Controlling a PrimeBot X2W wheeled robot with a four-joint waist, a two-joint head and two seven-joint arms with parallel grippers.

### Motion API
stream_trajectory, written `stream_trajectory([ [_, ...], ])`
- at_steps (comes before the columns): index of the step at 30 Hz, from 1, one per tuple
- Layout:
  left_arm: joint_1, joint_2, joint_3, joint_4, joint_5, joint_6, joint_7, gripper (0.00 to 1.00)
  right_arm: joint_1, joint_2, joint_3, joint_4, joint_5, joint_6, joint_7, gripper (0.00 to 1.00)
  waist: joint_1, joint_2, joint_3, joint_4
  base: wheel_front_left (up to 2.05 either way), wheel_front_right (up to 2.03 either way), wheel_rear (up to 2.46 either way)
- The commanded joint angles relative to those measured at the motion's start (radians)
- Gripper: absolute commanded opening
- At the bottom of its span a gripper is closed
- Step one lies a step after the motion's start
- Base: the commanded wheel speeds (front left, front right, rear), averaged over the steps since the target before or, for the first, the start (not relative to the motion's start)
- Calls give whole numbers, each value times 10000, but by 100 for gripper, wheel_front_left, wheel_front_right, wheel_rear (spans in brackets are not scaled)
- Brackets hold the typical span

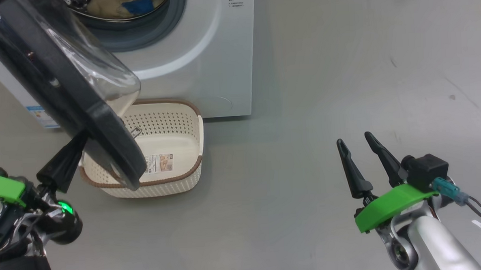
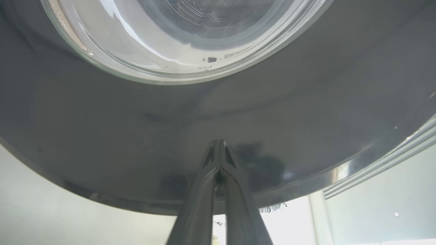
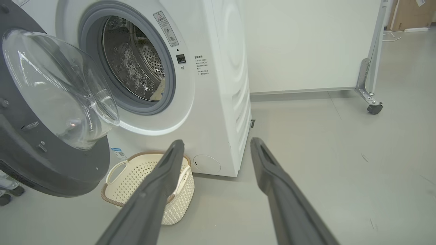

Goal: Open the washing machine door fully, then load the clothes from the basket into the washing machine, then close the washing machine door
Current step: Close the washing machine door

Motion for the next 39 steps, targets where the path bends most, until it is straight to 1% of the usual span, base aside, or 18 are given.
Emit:
stream_trajectory([
  [1, -178, 177, -5, -242, -173, -66, -125, 0, -94, 17, 153, -299, 40, -29, -97, 100, 0, 0, -45, -215, 0, 0, 0],
  [7, -262, 166, -500, 28, -414, -72, -837, 0, -108, 74, 209, -278, 66, -29, -97, 100, 0, 0, -90, -831, 0, 0, 0],
  [9, -346, 165, -691, 122, -525, -73, -1210, 0, -103, 107, 202, -284, 76, -29, -97, 100, 0, 0, -70, -1144, 0, 0, 0],
  [10, -346, 165, -691, 122, -525, -73, -1210, 0, -103, 107, 202, -284, 76, -29, -97, 100, 0, 0, -70, -1144, 0, 0, 0],
  [14, -617, 164, -863, 315, -641, -73, -1770, 0, -86, 136, 127, -317, 78, -29, -97, 100, 0, 0, 26, -1518, 0, 0, 0],
  [21, -1294, 163, -1199, 801, -708, -74, -2586, 0, -88, 199, -71, -428, 70, -29, -97, 100, 0, 0, 282, -1928, 0, 0, 0],
  [25, -1656, 163, -1260, 1278, -924, -74, -3037, 0, -89, 243, -200, -460, 72, -29, -97, 100, 0, 0, 345, -2062, 0, 0, 0],
  [30, -1915, 163, -1305, 1634, -876, -74, -3339, 0, -130, 310, -244, -468, 76, -29, -97, 100, 0, 0, 348, -2224, 0, 0, 0],
  [35, -1729, 192, -1421, 1631, -780, -74, -3263, 0, -51, 360, -432, -502, 86, -29, -97, 100, 0, 0, 236, -2244, 0, 0, 0],
  [39, -1216, 230, -1509, 1191, -753, -74, -3073, 0, 142, 393, -667, -636, 127, -29, -97, 100, 0, 0, 22, -2145, 0, 0, 0],
])
